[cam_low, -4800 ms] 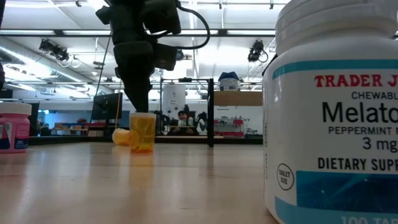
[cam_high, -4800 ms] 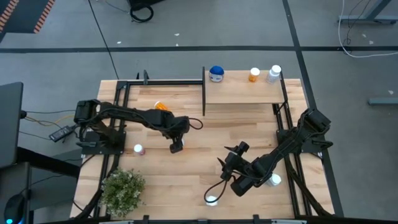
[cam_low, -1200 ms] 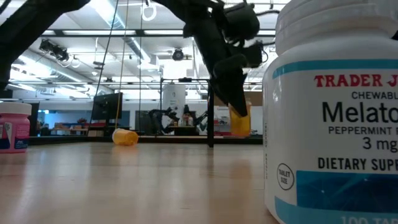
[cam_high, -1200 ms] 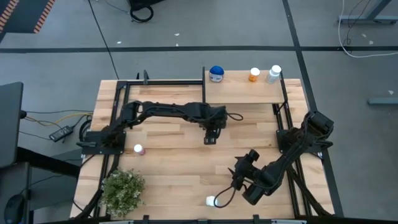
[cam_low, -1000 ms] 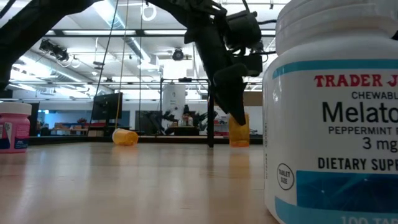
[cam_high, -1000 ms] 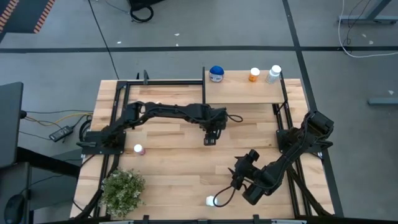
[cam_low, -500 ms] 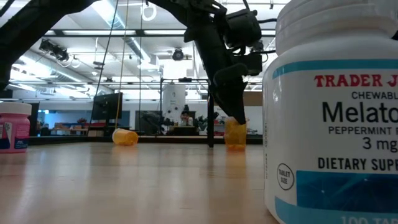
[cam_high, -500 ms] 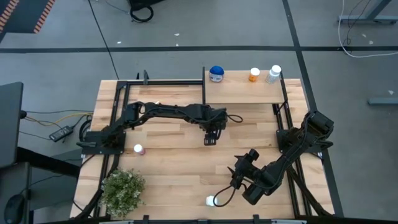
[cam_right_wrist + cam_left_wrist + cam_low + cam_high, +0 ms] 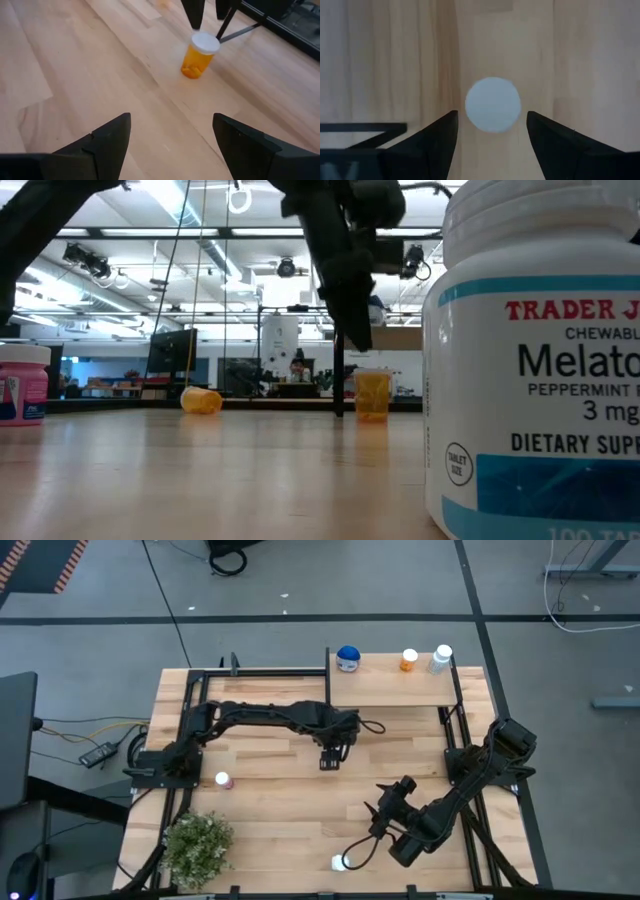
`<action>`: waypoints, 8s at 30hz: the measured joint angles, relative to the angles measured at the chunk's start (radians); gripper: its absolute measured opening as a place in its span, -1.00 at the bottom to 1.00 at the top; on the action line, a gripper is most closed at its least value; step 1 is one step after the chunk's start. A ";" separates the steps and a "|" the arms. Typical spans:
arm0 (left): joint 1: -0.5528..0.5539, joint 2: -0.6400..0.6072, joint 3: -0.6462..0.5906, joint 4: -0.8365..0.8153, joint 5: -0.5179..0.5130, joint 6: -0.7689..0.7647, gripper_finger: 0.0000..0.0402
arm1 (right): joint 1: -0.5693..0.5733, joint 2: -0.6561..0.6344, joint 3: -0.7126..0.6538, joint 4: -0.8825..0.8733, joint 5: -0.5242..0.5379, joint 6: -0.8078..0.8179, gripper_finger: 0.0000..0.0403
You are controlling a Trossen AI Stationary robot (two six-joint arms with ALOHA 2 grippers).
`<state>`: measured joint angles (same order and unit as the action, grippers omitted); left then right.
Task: Pick and place medicine bottles onto shelf by color
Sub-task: Put the bottom orange pill bottle on the shelf
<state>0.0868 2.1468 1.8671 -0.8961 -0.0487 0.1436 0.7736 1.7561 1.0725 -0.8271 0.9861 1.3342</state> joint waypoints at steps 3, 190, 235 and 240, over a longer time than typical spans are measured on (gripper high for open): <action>0.000 -0.030 0.000 -0.042 0.000 0.000 0.22 | -0.006 0.000 0.000 -0.005 -0.003 -0.005 0.46; 0.177 -0.839 -1.301 1.048 0.073 -0.245 -0.06 | -1.163 0.021 0.772 -0.456 -0.718 -0.989 0.18; 0.083 -0.839 -1.301 1.065 0.072 -0.264 -0.11 | -1.479 -0.026 0.667 -0.351 -0.764 -0.911 0.18; 0.083 -0.839 -1.301 1.065 0.072 -0.263 -0.11 | -1.479 -0.026 0.668 -0.350 -0.771 -0.908 0.18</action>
<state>0.1696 1.3079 0.5659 0.1692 0.0235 -0.1196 -0.7052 1.7302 1.7401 -1.1774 0.2153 0.4259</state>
